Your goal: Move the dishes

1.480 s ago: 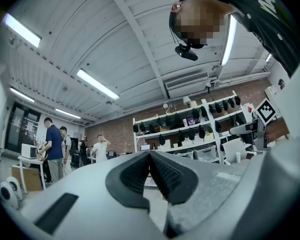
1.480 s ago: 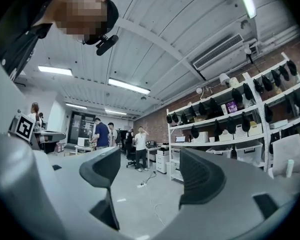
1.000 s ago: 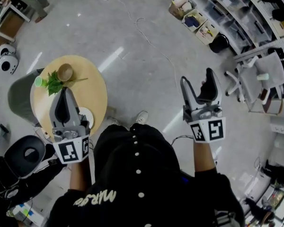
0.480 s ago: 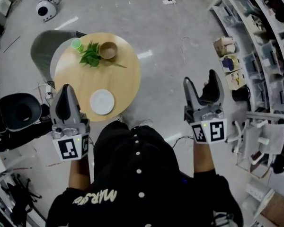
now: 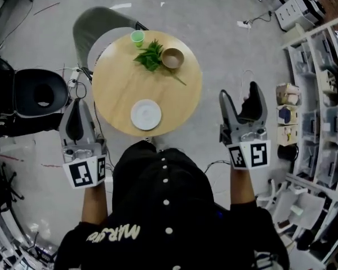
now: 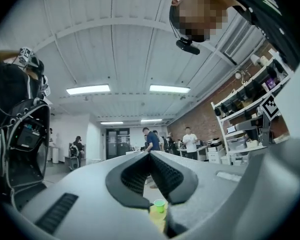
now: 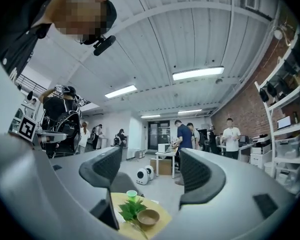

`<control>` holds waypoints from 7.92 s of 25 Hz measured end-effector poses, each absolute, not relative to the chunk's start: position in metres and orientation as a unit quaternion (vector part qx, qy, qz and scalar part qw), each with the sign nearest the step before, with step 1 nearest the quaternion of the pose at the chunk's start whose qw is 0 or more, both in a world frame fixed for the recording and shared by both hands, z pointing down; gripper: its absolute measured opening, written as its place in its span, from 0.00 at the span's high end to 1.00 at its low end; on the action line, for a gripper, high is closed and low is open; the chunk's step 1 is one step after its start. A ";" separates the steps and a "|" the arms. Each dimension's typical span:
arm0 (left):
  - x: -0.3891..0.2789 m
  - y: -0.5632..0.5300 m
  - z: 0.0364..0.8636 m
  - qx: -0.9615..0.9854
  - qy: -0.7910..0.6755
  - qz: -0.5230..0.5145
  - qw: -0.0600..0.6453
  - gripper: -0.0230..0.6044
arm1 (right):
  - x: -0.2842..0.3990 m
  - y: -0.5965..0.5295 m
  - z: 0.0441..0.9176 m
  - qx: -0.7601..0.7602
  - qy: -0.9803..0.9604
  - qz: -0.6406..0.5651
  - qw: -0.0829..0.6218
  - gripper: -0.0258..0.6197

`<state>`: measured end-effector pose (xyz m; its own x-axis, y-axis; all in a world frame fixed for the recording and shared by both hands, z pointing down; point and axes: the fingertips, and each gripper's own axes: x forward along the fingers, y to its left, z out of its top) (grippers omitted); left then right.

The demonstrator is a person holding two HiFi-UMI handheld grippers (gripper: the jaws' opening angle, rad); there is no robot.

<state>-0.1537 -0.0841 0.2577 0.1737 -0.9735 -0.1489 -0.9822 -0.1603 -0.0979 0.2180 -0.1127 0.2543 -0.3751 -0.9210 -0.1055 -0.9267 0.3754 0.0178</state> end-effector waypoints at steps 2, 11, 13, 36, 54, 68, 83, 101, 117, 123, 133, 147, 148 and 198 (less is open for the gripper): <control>-0.175 -0.085 0.261 -0.751 0.654 0.024 0.082 0.96 | 0.196 -0.124 0.257 -0.546 0.837 0.035 0.038 0.40; -0.217 -0.101 0.273 -0.752 0.654 0.024 0.075 0.96 | 0.135 -0.158 0.271 -0.526 0.849 0.026 0.030 0.40; -0.219 -0.104 0.272 -0.758 0.647 0.025 0.075 0.96 | 0.128 -0.161 0.272 -0.526 0.850 0.024 0.026 0.40; -0.177 -0.116 0.304 -0.729 0.684 -0.005 0.035 0.96 | 0.126 -0.249 0.371 -0.449 0.890 -0.055 -0.051 0.41; -0.151 -0.136 0.361 -0.740 0.672 -0.033 -0.017 0.96 | 0.170 -0.350 0.622 -0.507 0.779 -0.335 -0.154 0.55; -0.154 -0.135 0.388 -0.730 0.680 -0.050 -0.046 0.96 | 0.172 -0.369 0.705 -0.514 0.704 -0.458 -0.174 0.79; -0.156 -0.128 0.387 -0.725 0.685 -0.058 -0.042 0.96 | 0.178 -0.369 0.703 -0.540 0.683 -0.448 -0.202 0.94; -0.146 -0.124 0.346 -0.729 0.683 -0.033 -0.004 0.96 | 0.174 -0.306 0.644 -0.481 0.739 -0.405 -0.242 0.94; -0.133 -0.119 0.324 -0.743 0.669 -0.019 0.024 0.96 | 0.165 -0.188 0.668 -0.426 0.739 -0.431 -0.295 0.94; -0.128 -0.116 0.318 -0.747 0.664 -0.015 0.031 0.96 | 0.161 -0.157 0.686 -0.411 0.739 -0.427 -0.322 0.94; -0.123 -0.111 0.312 -0.754 0.654 -0.024 0.054 0.96 | 0.162 -0.135 0.705 -0.404 0.738 -0.432 -0.325 0.94; -0.119 -0.108 0.307 -0.755 0.653 -0.022 0.056 0.96 | 0.169 -0.135 0.708 -0.416 0.736 -0.412 -0.340 0.93; -0.120 -0.108 0.308 -0.756 0.652 -0.024 0.060 0.96 | 0.168 -0.135 0.709 -0.417 0.736 -0.411 -0.340 0.93; -0.151 -0.095 0.318 -0.734 0.677 -0.031 0.045 0.96 | 0.036 -0.329 0.505 -0.346 0.907 -0.104 -0.215 0.29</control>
<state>-0.1506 -0.0948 0.3184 0.0809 -0.9966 -0.0150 -0.9909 -0.0788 -0.1087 0.0358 -0.3288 0.5047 -0.6681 -0.5833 0.4619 -0.6726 0.7389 -0.0397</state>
